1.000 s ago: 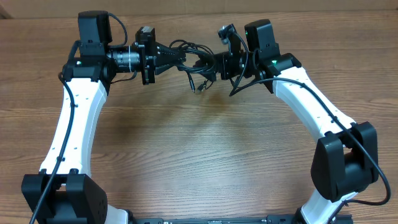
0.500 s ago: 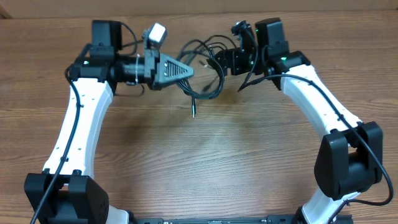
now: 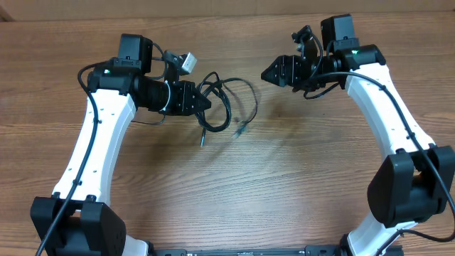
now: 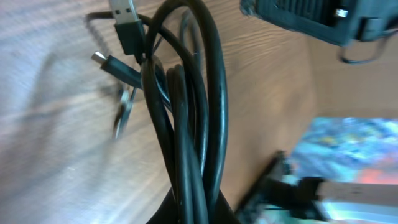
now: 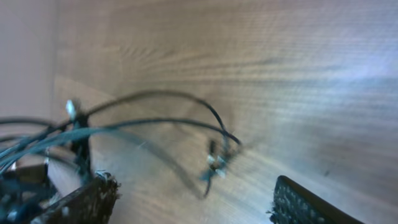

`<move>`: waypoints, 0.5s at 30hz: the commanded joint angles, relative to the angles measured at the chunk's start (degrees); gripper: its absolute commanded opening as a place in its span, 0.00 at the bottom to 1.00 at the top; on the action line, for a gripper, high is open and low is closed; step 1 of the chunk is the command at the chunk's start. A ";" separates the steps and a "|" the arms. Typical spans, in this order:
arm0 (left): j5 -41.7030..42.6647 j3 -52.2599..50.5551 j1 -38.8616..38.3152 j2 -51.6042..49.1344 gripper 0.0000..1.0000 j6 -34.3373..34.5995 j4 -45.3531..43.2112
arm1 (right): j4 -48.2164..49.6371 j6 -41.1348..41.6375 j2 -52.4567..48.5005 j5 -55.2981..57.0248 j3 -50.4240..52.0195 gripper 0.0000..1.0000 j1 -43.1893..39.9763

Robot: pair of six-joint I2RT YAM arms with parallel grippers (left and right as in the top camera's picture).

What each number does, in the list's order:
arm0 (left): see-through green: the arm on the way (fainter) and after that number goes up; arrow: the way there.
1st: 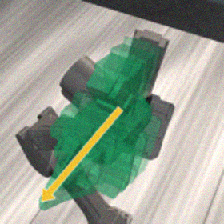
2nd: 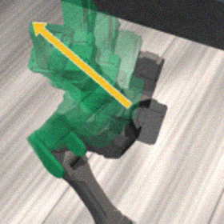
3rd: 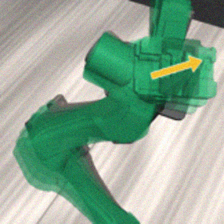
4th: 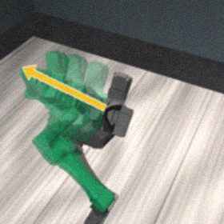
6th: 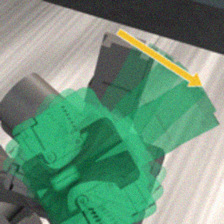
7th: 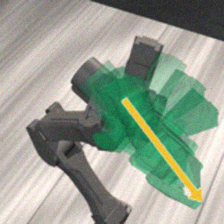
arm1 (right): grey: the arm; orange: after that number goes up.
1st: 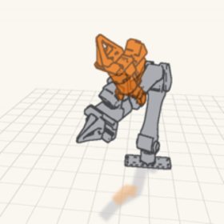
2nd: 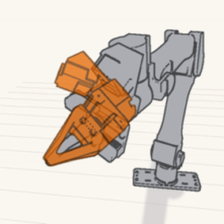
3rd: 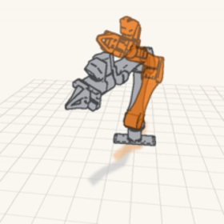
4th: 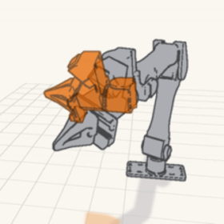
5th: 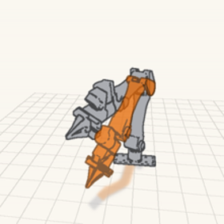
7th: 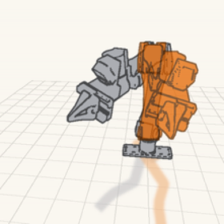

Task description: Untangle cables

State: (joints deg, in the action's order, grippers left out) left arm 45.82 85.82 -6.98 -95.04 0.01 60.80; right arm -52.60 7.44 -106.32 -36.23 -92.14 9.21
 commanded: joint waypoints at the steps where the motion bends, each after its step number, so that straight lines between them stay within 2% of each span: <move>1: -3.85 0.52 -1.57 0.63 0.04 -6.69 -0.94 | -1.92 0.52 3.10 -1.49 -1.79 0.76 1.62; 4: -5.35 0.52 -1.68 0.63 0.04 -5.64 -1.38 | -4.76 0.44 3.19 -1.60 -1.79 0.73 3.89; 7: -9.29 0.52 -1.66 0.63 0.04 4.02 -2.73 | -6.75 1.55 3.19 1.46 -1.70 0.63 7.63; 11: -10.62 0.52 -1.66 0.63 0.04 14.03 -4.37 | -6.10 9.33 3.13 11.80 -0.72 0.62 13.22; 15: -9.57 0.52 -1.66 0.63 0.04 18.10 -4.70 | -1.07 12.57 3.08 13.99 0.79 0.59 17.49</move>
State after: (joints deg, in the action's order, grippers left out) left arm 35.99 85.82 -8.64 -95.04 11.75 56.49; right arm -55.81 15.53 -105.25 -27.11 -92.16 24.80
